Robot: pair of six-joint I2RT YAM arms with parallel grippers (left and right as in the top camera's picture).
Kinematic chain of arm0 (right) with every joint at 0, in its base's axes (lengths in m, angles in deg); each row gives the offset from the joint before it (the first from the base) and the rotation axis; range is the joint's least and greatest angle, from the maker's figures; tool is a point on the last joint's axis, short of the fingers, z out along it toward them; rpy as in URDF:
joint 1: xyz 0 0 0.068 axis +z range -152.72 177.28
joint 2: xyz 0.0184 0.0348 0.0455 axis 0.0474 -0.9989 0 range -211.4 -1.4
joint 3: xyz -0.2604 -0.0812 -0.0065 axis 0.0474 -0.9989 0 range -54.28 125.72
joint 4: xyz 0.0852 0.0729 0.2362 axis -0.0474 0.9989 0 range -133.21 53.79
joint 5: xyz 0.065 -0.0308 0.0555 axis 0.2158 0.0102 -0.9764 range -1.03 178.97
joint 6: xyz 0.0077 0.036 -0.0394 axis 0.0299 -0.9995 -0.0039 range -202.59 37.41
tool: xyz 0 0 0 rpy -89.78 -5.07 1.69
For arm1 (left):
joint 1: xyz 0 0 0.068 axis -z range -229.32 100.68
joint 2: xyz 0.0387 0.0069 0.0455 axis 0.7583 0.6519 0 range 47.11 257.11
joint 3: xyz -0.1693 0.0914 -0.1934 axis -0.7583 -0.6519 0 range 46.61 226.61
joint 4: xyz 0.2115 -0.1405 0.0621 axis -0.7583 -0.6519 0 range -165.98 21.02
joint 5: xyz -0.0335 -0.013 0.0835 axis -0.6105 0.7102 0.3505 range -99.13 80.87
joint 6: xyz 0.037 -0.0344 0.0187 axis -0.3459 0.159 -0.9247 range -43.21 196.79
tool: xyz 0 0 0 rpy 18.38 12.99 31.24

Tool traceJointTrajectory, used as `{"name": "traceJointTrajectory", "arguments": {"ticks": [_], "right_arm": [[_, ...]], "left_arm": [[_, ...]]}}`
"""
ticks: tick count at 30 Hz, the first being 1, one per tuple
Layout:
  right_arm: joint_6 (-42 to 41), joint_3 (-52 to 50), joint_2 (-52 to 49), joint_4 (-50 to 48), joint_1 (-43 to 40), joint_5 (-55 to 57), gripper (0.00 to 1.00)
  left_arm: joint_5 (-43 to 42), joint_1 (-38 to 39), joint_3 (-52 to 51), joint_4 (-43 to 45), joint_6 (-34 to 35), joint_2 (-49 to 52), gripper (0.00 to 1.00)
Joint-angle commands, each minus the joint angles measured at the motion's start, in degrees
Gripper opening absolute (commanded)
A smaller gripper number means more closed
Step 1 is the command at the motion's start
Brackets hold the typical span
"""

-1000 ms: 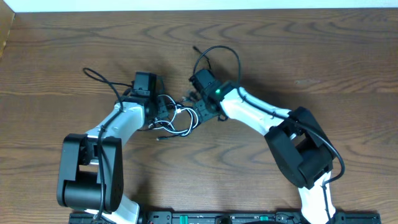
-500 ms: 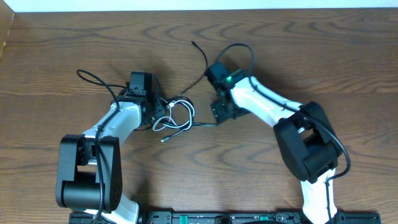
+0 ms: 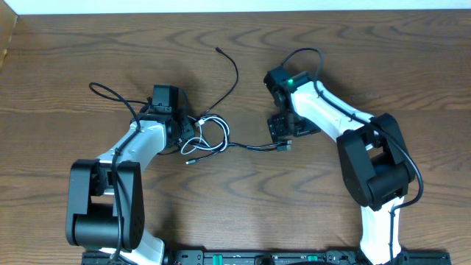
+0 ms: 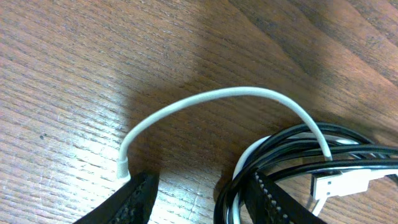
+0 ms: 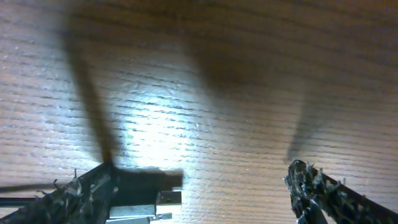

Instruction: Untangle cables

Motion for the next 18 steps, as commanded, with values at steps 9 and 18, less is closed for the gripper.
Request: {"name": "traceJointTrajectory", "arguments": {"ticks": [9, 18], "right_arm": [[3.3, -1.0, -2.1, -8.1, 0.8, -5.1, 0.75], [6.9, 0.7, -2.1, -11.9, 0.9, -18.0, 0.70]], "left_arm": [[-5.9, -0.8, -2.0, 0.5, -4.3, 2.5, 0.34], [-5.9, -0.8, -2.0, 0.7, -4.3, 2.5, 0.34]]}}
